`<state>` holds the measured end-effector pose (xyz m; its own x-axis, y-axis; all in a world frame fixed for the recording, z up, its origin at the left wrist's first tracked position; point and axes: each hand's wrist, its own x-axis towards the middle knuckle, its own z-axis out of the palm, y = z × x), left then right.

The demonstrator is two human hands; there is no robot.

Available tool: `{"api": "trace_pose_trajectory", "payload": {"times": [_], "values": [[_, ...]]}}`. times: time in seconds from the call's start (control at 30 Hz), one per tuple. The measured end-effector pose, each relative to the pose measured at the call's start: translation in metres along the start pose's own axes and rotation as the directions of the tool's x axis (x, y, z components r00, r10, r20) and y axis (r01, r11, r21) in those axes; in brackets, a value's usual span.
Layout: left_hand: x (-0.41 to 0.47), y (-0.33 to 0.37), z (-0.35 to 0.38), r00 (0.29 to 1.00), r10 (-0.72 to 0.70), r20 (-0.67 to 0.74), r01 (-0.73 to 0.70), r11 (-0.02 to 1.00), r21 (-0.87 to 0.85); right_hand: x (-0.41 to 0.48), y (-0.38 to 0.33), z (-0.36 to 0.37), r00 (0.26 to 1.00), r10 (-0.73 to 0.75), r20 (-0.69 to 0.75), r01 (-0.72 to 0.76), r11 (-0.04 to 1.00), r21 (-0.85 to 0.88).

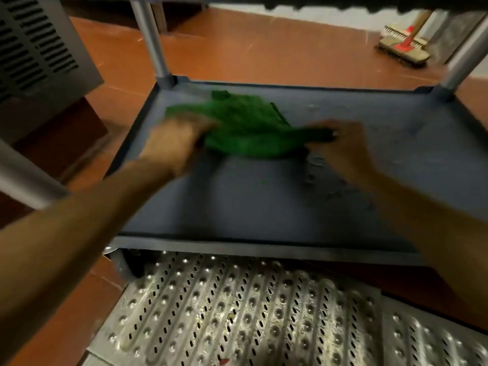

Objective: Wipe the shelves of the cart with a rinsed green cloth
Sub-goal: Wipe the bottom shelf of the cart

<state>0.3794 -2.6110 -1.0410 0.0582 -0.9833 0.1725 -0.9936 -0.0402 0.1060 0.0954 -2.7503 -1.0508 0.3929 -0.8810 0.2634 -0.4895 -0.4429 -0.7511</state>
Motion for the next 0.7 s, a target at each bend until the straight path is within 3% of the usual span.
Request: {"api": "trace_pose_trajectory", "payload": {"times": [0.07, 0.13, 0.2, 0.3, 0.4, 0.57, 0.7], "values": [[-0.016, 0.008, 0.015, 0.976, 0.030, 0.217, -0.022, 0.999, -0.041, -0.034, 0.020, 0.010, 0.981, 0.017, 0.192, 0.027, 0.975, -0.222], [-0.037, 0.011, 0.033, 0.946, -0.033, 0.324, 0.066, 0.994, -0.090, -0.042, 0.028, 0.014, 0.944, 0.032, 0.328, 0.068, 0.956, -0.287], [-0.046, 0.007, 0.044, 0.958, -0.079, 0.276, 0.121, 0.983, -0.139, -0.039, 0.018, 0.012, 0.946, 0.035, 0.322, 0.054, 0.963, -0.263], [-0.053, 0.004, 0.047, 0.973, -0.086, 0.216, 0.113, 0.987, -0.118, -0.028, 0.012, 0.020, 0.963, -0.163, 0.214, 0.219, 0.937, -0.271], [-0.070, -0.001, 0.045, 0.981, -0.146, 0.127, 0.157, 0.984, -0.082, -0.007, 0.005, 0.036, 0.951, -0.246, 0.187, 0.296, 0.899, -0.321], [-0.095, -0.029, 0.038, 0.944, -0.330, -0.017, 0.330, 0.944, -0.026, 0.015, -0.022, 0.089, 0.905, -0.043, 0.424, 0.236, 0.879, -0.415], [-0.102, -0.036, 0.042, 0.891, -0.452, -0.044, 0.447, 0.891, -0.082, 0.022, -0.021, 0.133, 0.879, 0.142, 0.455, 0.178, 0.788, -0.590]]}}
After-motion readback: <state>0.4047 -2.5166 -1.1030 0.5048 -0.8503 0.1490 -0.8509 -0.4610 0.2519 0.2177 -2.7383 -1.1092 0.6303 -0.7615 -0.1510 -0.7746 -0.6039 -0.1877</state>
